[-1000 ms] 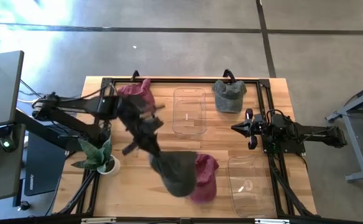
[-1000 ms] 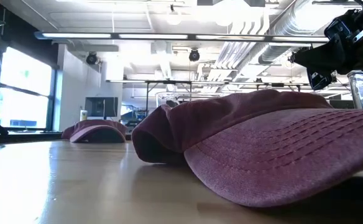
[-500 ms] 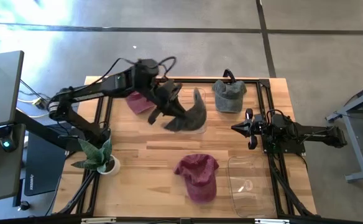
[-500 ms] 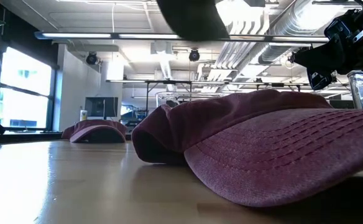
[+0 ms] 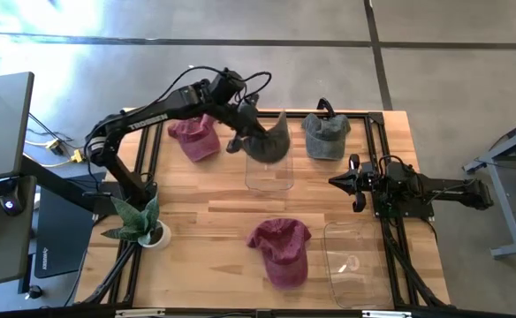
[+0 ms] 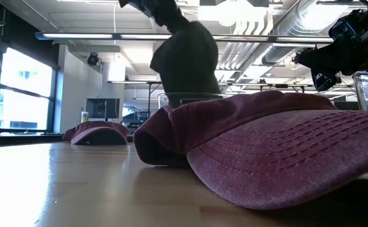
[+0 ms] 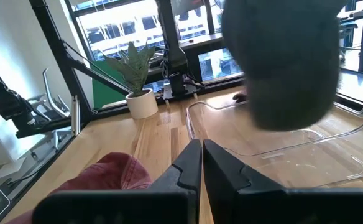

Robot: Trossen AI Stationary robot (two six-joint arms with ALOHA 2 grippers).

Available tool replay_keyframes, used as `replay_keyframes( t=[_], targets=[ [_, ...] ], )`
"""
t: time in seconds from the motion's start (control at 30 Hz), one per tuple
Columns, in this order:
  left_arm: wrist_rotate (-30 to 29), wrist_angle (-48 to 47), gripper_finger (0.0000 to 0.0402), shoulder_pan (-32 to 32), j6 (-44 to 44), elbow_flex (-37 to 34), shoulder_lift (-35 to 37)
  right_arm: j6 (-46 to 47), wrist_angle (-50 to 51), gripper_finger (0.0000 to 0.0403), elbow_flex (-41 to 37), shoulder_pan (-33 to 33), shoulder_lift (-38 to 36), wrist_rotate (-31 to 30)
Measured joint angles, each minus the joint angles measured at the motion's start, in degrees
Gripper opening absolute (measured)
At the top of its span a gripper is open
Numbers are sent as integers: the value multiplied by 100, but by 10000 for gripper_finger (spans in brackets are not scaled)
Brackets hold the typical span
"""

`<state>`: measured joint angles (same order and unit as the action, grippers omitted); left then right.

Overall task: Pick & Place hat
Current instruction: Put the bottom black cap into the top transparent bin

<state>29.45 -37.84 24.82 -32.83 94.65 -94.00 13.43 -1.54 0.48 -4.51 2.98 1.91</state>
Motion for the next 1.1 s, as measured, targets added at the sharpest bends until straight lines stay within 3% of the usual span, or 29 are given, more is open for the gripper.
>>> replay_keyframes(
  t=[0.3, 0.47, 0.63, 0.9, 1.1],
  targets=[
    [-1524, -607, 5, -99, -1789, -7, -603, -1, 0, 12, -1, 0, 0, 0],
    [-2027, -298, 8, -123, -2092, -3, -708, 0, 0, 12, -1, 0, 0, -2],
    [-2538, 247, 38, -62, -2098, -6, -867, -2, 0, 12, -1, 0, 0, 2],
    [-2584, 852, 107, 411, -1951, -6, -1082, 0, 0, 12, -1, 0, 0, -2],
    [-1902, 1265, 168, 826, -1318, -6, -1097, -1, 0, 12, -1, 0, -2, -1]
  ],
)
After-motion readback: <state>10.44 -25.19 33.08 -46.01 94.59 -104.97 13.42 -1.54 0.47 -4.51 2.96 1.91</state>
